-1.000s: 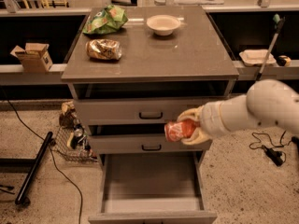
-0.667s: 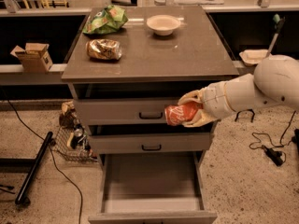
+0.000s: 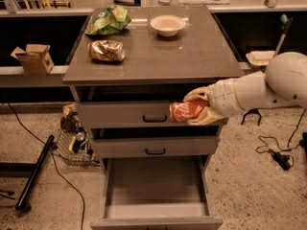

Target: Pick coke can from bottom drawer and place on counter

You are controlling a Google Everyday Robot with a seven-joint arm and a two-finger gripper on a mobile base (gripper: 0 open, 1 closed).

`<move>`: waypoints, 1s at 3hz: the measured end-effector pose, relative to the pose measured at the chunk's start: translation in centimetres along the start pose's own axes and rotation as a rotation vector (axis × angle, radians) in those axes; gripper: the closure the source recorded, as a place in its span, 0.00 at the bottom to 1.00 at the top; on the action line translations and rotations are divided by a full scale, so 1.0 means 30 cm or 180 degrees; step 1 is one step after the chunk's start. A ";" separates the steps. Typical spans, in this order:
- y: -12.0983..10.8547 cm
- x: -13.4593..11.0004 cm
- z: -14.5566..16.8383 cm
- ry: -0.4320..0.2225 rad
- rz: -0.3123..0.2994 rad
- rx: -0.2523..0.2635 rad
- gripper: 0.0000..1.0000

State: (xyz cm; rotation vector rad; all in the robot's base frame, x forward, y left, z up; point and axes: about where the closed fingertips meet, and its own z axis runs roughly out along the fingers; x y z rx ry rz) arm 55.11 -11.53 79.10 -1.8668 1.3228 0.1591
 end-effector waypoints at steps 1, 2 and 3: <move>-0.114 -0.034 -0.067 -0.0257 0.0077 0.0155 1.00; -0.268 -0.050 -0.170 -0.0429 0.0236 0.0306 1.00; -0.324 -0.055 -0.221 -0.0429 0.0212 0.0426 1.00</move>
Offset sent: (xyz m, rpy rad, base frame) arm 0.0798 -0.0397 0.1516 0.2845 0.0022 -0.0835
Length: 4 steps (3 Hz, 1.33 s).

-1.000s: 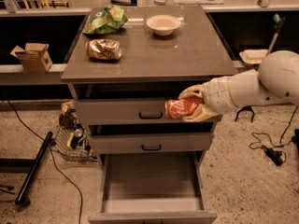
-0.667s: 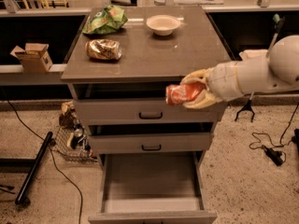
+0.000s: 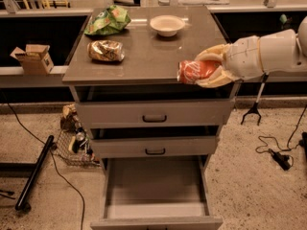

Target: Pick coke can from bottom drawer and place on counter

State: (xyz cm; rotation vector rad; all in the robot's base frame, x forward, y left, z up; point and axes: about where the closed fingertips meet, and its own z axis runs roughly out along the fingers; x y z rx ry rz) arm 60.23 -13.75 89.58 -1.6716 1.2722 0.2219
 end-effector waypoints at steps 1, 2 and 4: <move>0.006 0.000 0.007 -0.0003 0.0003 -0.0016 1.00; -0.013 0.002 0.015 -0.0011 0.0059 0.0045 1.00; -0.242 0.098 0.092 -0.0168 0.0685 0.0325 1.00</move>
Offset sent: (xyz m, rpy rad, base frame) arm 0.0131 -0.0012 0.0041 0.0385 0.0033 -0.0541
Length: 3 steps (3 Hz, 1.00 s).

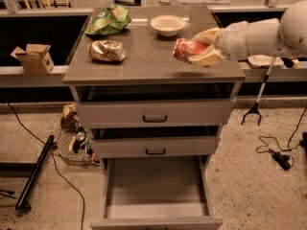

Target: Pick coke can from bottom drawer and place on counter

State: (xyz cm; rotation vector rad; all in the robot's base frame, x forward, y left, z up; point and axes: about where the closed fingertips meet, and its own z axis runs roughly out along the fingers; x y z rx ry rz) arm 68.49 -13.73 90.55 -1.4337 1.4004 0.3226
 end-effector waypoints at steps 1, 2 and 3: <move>-0.112 0.054 0.035 0.0125 0.0236 0.0192 1.00; -0.211 0.133 0.055 0.0354 0.0431 0.0440 1.00; -0.270 0.211 0.081 0.0544 0.0604 0.0607 1.00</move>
Offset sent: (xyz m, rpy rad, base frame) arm 0.1106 -0.0537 -0.0116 -0.0094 0.0748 -0.3751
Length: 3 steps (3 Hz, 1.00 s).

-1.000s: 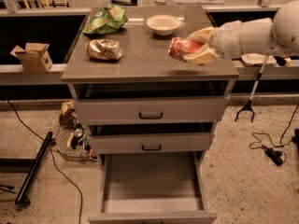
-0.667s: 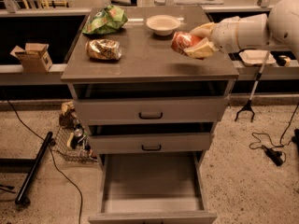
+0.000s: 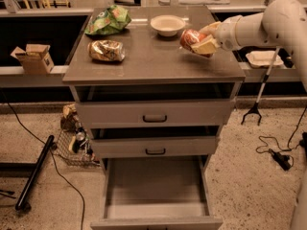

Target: Pick coke can from bottom drawer and place on counter

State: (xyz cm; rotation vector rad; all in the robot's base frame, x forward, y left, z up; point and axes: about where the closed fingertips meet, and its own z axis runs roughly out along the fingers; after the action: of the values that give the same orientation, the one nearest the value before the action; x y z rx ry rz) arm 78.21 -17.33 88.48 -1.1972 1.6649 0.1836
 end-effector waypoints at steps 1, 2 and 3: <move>-0.043 0.041 0.042 0.0176 0.0109 0.0078 0.86; -0.067 0.066 0.069 0.0301 0.0175 0.0090 0.63; -0.081 0.078 0.082 0.0377 0.0199 0.0081 0.39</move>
Offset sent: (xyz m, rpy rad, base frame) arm 0.0426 -0.0207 -0.0179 -0.0589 0.0928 -0.1295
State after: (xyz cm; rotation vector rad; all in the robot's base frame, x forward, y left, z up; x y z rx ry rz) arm 81.70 -18.43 86.50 -1.1566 1.8040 0.1319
